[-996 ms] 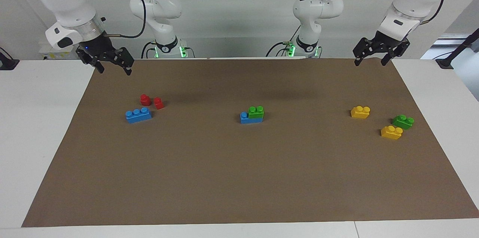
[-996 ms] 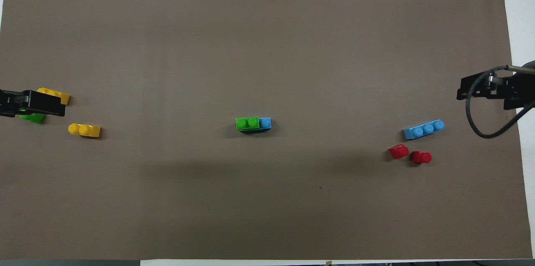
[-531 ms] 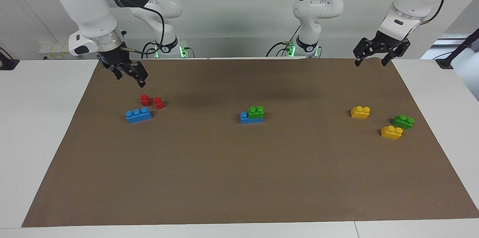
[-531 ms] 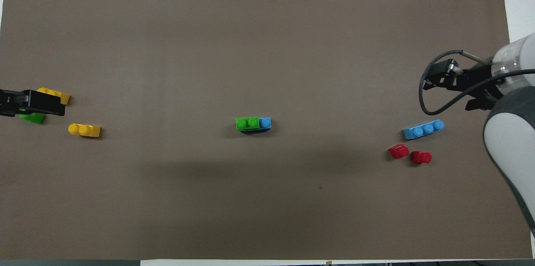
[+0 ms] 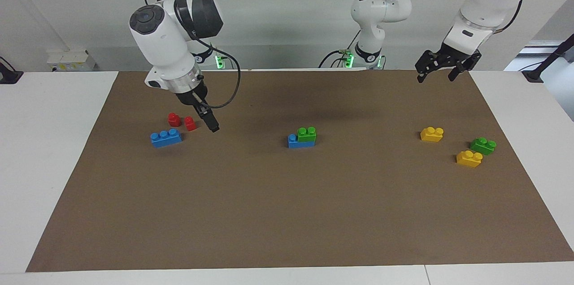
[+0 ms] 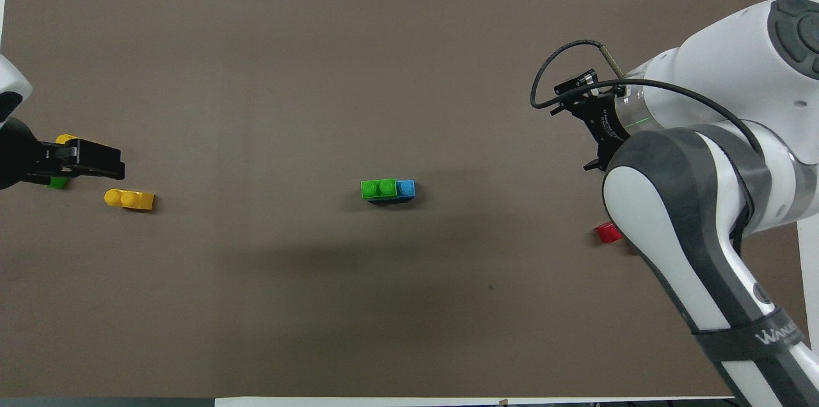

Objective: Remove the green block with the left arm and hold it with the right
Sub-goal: 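Move the left gripper and the right gripper toward the green-blue bricks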

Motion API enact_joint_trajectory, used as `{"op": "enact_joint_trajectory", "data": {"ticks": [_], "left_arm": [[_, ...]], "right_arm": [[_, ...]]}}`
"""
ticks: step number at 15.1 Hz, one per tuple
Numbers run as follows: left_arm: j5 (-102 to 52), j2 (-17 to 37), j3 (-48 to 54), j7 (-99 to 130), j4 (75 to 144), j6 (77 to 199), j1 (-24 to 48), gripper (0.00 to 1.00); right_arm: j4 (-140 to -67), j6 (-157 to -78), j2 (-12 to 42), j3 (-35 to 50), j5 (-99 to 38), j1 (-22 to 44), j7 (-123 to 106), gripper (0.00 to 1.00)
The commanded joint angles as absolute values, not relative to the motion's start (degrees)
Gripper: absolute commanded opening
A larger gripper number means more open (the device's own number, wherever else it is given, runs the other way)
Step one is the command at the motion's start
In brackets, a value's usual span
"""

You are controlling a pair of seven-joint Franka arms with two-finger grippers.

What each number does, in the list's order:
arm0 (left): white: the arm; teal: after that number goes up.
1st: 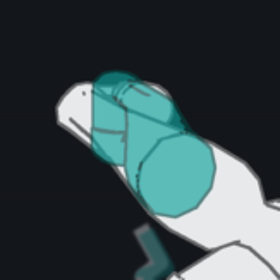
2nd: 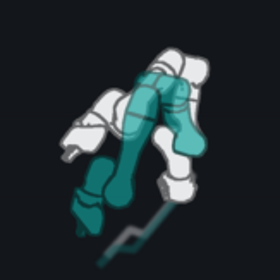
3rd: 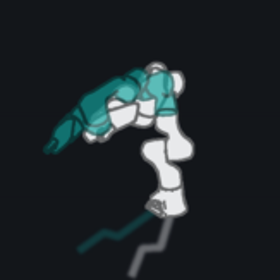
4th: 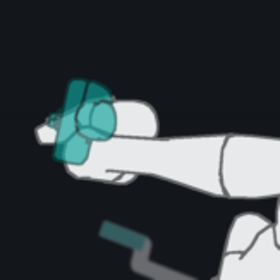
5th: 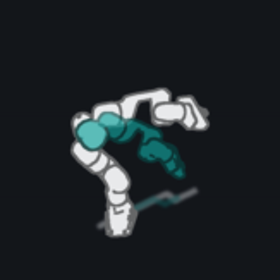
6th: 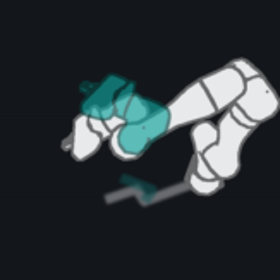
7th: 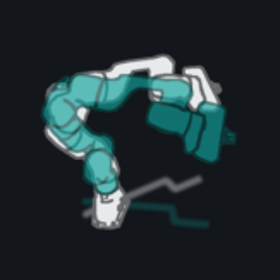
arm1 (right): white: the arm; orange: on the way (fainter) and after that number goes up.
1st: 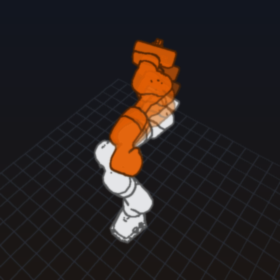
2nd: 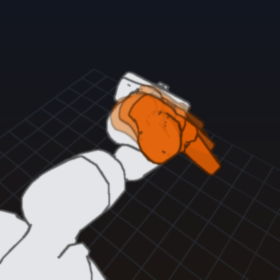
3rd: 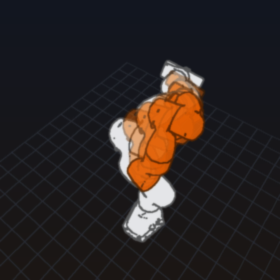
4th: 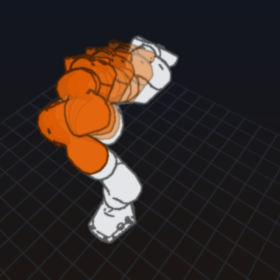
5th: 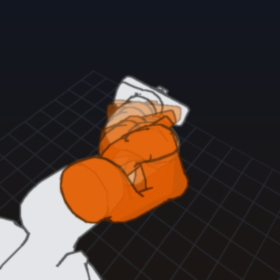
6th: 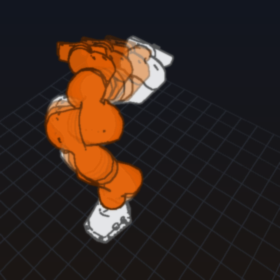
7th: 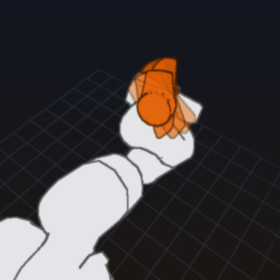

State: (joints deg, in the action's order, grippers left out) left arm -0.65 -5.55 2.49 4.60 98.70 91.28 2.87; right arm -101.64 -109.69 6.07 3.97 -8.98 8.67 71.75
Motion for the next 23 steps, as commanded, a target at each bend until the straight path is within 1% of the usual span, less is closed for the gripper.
{"op": "enact_joint_trajectory", "data": {"ticks": [1, 5, 7, 11, 14, 17, 18, 20, 23], "left_arm": [[0.3, -9.5, 2.2, 8.4, 105.1, 95.5, 5.5, 1.0], [0.1, -12.0, 2.3, 16.2, 110.4, 99.9, 9.7, 1.0], [0.1, -12.3, 2.3, 21.0, 111.7, 101.1, 12.4, 1.0], [-1.9, -12.3, 2.3, 29.1, 113.8, 104.1, 15.5, 1.0], [-2.8, -12.3, 2.3, 38.9, 117.0, 108.7, 18.6, 1.0], [-2.9, -12.0, 2.3, 55.1, 119.6, 114.2, 22.8, 1.0], [-2.9, -11.8, 2.3, 60.2, 120.1, 115.8, 23.8, 1.0], [-2.9, -10.5, 2.3, 70.4, 120.5, 118.9, 25.8, 1.0], [-2.9, -6.5, 2.3, 88.9, 120.4, 125.0, 28.6, 1.0]], "right_arm": [[-105.3, -114.0, 5.7, 3.9, -12.5, 9.0, 77.3, 0.99], [-106.7, -118.9, 8.3, 3.9, -15.0, 11.7, 89.0, 0.99], [-107.9, -121.4, 8.8, 4.0, -16.6, 12.8, 91.0, 0.99], [-111.9, -127.3, 8.7, 3.9, -20.2, 14.3, 92.4, 0.99], [-112.3, -128.1, 9.5, 4.0, -20.4, 15.4, 94.0, 0.99], [-113.6, -128.9, 9.8, 4.0, -20.5, 17.0, 93.6, 0.99], [-113.6, -129.5, 10.5, 4.0, -21.7, 18.3, 93.6, 0.99], [-113.6, -130.6, 11.9, 4.0, -25.1, 18.8, 92.2, 0.99], [-113.6, -131.7, 13.8, 4.0, -28.5, 19.5, 90.1, 0.99]]}}
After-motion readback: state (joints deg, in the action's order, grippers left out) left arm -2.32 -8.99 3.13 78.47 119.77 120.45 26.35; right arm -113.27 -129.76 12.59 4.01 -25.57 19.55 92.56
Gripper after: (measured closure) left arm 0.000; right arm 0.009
